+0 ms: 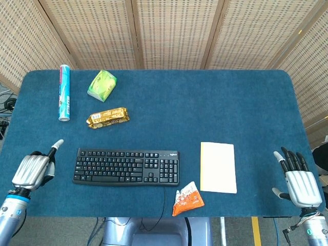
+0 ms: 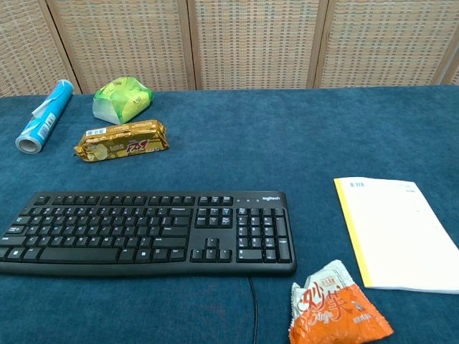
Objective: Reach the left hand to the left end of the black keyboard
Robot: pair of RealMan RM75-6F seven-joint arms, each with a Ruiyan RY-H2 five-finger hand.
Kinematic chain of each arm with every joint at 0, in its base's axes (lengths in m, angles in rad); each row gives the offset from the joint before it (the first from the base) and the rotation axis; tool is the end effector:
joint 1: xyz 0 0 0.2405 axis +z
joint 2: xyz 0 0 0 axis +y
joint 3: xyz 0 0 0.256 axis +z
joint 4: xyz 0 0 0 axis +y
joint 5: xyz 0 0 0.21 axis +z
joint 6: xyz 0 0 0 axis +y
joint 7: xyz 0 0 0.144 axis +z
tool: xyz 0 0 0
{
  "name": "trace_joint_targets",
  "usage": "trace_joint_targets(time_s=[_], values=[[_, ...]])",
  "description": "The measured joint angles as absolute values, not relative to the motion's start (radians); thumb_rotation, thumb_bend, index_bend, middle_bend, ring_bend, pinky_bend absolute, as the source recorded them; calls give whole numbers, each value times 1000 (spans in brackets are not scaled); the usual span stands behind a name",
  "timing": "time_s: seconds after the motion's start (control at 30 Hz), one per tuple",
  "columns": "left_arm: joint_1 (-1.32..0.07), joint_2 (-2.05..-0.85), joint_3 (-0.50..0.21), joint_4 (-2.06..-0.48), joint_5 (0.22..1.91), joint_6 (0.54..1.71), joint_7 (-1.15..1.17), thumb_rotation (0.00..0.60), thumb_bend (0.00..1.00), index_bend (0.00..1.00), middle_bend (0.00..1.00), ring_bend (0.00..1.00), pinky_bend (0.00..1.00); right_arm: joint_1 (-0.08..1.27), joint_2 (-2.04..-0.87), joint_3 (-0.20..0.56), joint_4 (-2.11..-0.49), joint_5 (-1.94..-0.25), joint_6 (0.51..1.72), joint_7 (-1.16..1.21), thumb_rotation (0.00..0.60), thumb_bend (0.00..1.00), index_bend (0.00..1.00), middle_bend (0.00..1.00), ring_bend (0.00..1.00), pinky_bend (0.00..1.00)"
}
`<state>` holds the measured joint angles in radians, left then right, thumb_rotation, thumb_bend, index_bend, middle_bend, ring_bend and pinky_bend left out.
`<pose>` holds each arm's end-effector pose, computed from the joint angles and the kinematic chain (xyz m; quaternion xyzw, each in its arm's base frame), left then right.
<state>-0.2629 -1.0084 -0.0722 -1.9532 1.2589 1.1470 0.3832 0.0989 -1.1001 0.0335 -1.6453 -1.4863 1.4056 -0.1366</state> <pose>-0.2516 0.2165 0.1276 -0.6873 -0.4217 -0.2714 0.5254 -0.3109 -0.1809 0.1500 0.6356 -0.3757 0.3273 0.5898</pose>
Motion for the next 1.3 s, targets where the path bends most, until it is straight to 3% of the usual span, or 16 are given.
trace_joint_targets(time_s=[0.23,0.63,1.03,1.3], values=[[-411,-980,-83,-2013,948,982,500,600,835,0,585,554,347,98,-1094,34,-1647,-1490,1409,-122,600,41,57,0,0,0],[-707,-1024,-59,-2035,468,863,685,600,872,0,585,554,353,100,-1093,33,-1647,-1495,1409,-109,600,40,57,0,0,0],[-900,-1112,6,-2036,229,897,752,600,874,0,585,554,356,99,-1084,35,-1648,-1503,1419,-81,600,40,57,0,0,0],[-951,-1133,39,-2016,178,916,745,600,875,0,585,554,356,99,-1082,35,-1649,-1505,1419,-74,600,40,57,0,0,0]])
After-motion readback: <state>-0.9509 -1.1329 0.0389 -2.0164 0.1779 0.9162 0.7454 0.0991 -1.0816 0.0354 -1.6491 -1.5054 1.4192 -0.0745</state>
